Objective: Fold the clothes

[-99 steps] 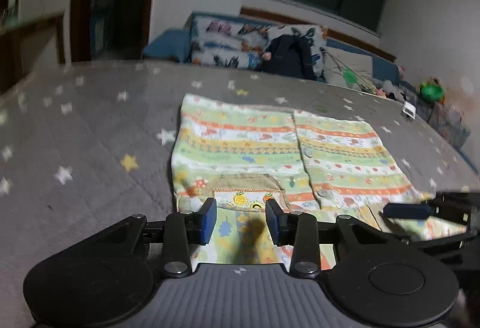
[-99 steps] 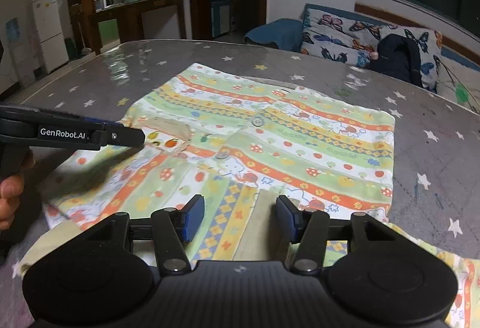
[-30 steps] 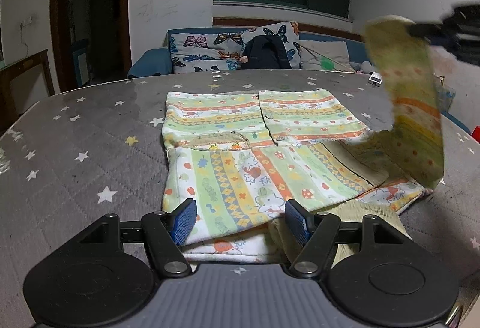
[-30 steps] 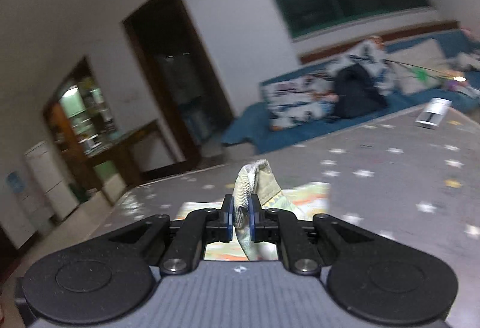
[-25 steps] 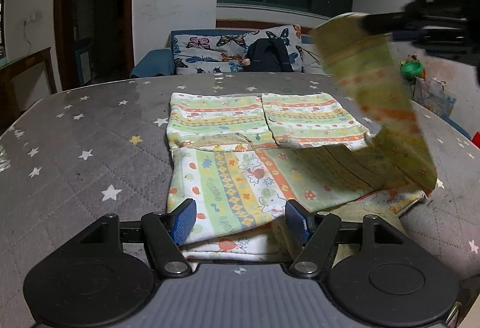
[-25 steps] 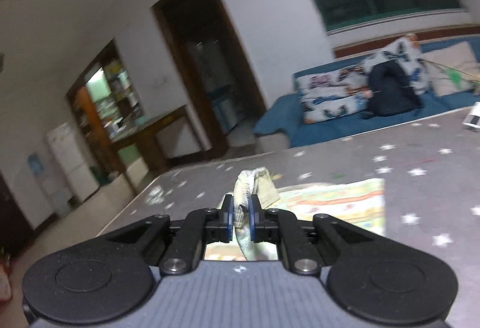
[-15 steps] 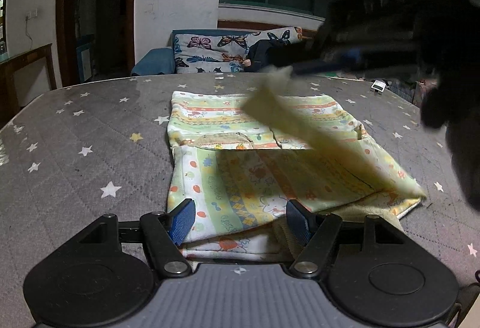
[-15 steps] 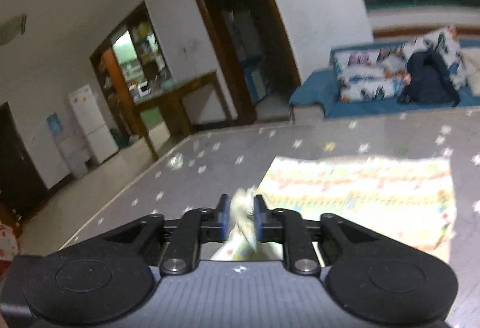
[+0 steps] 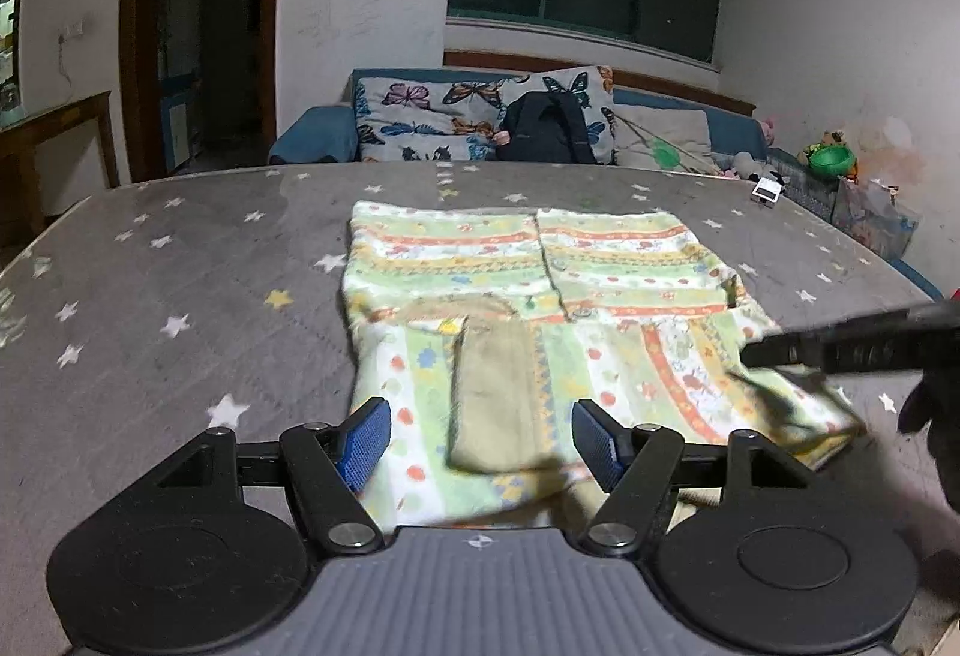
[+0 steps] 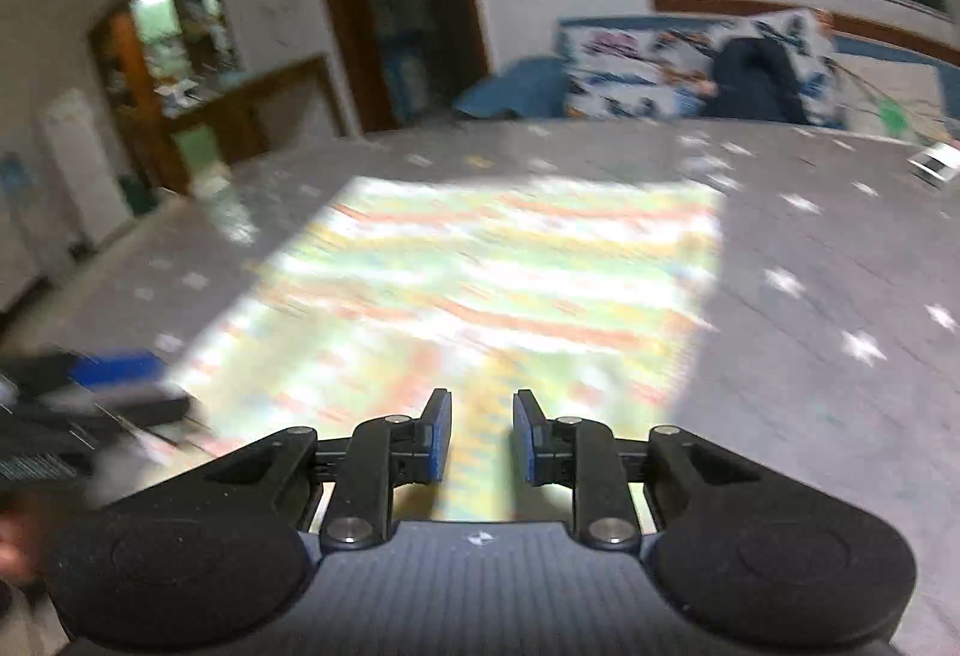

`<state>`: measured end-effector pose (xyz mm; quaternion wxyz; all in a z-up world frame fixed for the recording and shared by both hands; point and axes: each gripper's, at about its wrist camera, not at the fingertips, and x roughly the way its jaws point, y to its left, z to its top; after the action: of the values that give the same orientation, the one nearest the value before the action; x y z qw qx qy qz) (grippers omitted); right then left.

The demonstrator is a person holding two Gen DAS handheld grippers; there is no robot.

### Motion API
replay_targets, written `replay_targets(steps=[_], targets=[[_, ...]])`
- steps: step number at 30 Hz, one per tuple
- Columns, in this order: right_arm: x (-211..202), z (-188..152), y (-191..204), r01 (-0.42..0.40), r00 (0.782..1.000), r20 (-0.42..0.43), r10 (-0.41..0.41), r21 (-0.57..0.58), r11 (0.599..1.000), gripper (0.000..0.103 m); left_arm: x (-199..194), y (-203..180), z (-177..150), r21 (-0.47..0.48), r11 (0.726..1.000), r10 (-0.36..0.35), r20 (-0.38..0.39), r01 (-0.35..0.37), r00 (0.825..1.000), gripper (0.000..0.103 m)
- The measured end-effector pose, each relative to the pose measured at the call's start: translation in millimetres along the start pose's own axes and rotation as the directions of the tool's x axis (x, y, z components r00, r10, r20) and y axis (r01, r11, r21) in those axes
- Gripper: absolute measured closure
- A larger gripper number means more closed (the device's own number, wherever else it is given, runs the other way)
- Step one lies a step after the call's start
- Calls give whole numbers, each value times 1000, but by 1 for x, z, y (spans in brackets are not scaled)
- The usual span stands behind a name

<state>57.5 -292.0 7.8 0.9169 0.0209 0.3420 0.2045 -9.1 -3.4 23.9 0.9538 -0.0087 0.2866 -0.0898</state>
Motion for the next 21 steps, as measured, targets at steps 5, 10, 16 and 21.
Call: replay_targets(steps=[5, 10, 16, 21], targets=[[2, -1, -15, 40, 999, 5, -40, -14, 999, 84, 16, -10, 9, 20, 1000, -17, -12, 17, 1000, 41], [4, 16, -10, 50, 998, 40, -49, -44, 998, 84, 36, -13, 18, 2, 999, -43, -35, 43, 998, 41], [32, 19, -16, 76, 997, -2, -76, -51, 996, 86, 55, -15, 22, 6, 999, -33, -61, 34, 998, 41], [19, 10, -11, 56, 998, -3, -57, -87, 995, 87, 62, -18, 15, 36, 999, -11, -75, 14, 997, 41]])
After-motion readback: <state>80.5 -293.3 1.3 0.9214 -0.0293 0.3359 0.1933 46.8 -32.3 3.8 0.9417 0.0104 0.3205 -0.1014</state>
